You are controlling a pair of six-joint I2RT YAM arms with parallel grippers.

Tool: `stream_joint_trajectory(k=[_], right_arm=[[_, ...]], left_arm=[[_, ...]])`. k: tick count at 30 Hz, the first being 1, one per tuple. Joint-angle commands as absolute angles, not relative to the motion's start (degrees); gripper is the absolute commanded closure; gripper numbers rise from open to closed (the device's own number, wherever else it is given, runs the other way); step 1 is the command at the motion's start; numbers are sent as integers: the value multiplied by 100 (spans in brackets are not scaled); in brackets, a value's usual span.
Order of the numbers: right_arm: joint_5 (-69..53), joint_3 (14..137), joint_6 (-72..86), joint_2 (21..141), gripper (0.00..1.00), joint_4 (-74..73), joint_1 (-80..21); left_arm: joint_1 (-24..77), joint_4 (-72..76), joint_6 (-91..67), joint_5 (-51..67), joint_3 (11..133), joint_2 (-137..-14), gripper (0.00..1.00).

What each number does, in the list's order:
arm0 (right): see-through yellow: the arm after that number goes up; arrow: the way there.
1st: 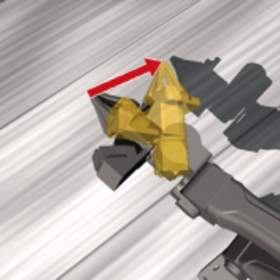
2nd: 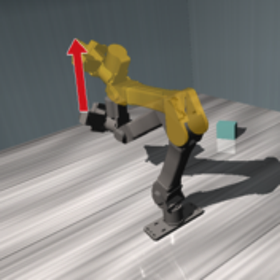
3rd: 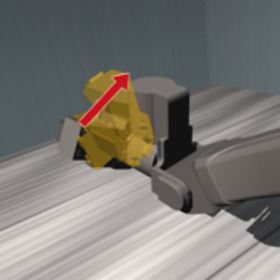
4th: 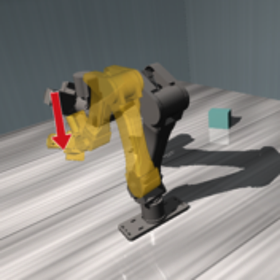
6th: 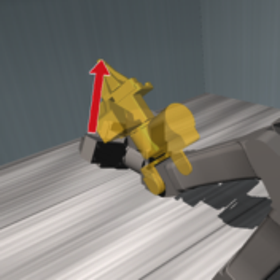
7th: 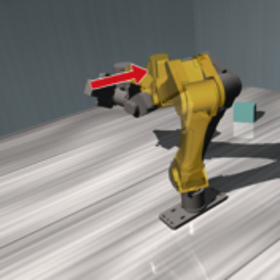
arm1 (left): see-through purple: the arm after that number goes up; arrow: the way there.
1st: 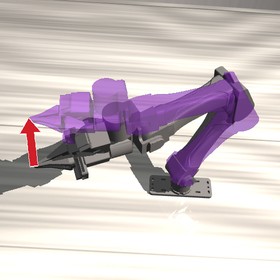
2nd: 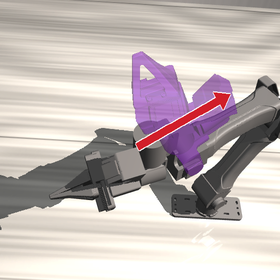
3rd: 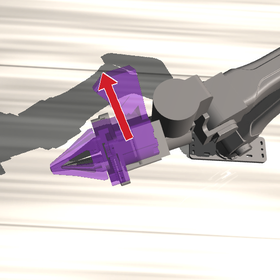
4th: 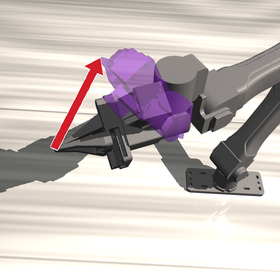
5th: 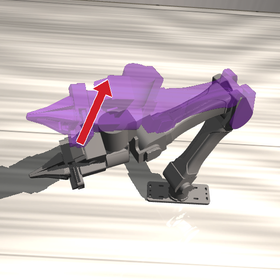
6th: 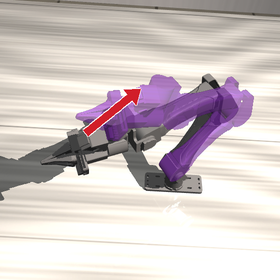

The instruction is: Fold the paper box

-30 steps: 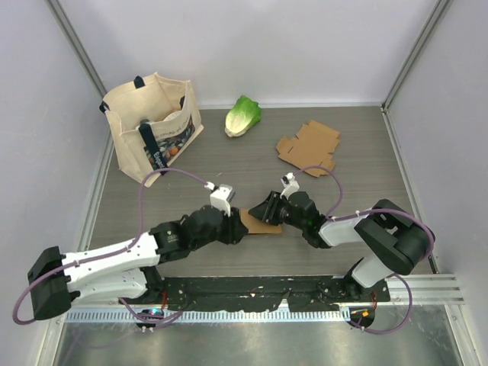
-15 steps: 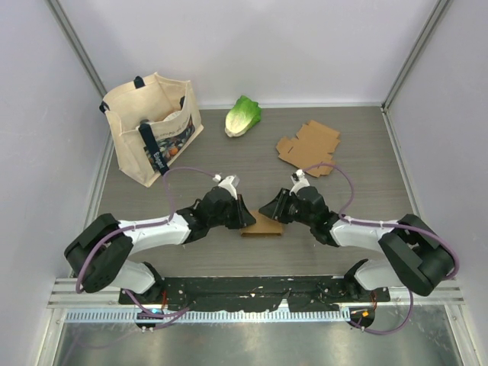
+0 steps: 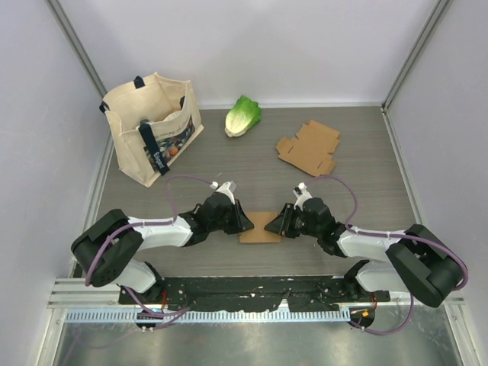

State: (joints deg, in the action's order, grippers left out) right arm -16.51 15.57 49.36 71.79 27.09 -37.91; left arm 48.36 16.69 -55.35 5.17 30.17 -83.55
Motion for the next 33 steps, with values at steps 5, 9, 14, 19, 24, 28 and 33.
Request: stream_joint_trajectory(k=[5, 9, 14, 19, 24, 28, 33], right_arm=[[-1512, 1406, 4904, 7286, 75, 3349, -3797], [-1293, 1477, 4878, 6786, 75, 2937, -3788], [-819, 1888, 3959, 6206, 66, 1164, -3700], [-282, 2337, 3437, 5941, 46, -156, -3700], [-686, 2417, 3410, 6520, 42, 421, -3691], [-931, 2338, 3699, 7118, 53, 1202, -3560], [-1020, 2206, 3876, 7391, 71, 1688, -3481]], left_arm=[[4825, 1205, -5221, 448, 3155, -8517, 89], [4825, 871, -4966, 430, 3304, -8394, 85], [4825, 765, -4773, 378, 3401, -8095, 76], [4825, 799, -4684, 501, 3516, -8331, 75], [4816, 809, -4632, 404, 3559, -8358, 75], [4816, 738, -4535, 395, 3621, -8297, 74], [4808, 677, -4430, 430, 3700, -8279, 71]])
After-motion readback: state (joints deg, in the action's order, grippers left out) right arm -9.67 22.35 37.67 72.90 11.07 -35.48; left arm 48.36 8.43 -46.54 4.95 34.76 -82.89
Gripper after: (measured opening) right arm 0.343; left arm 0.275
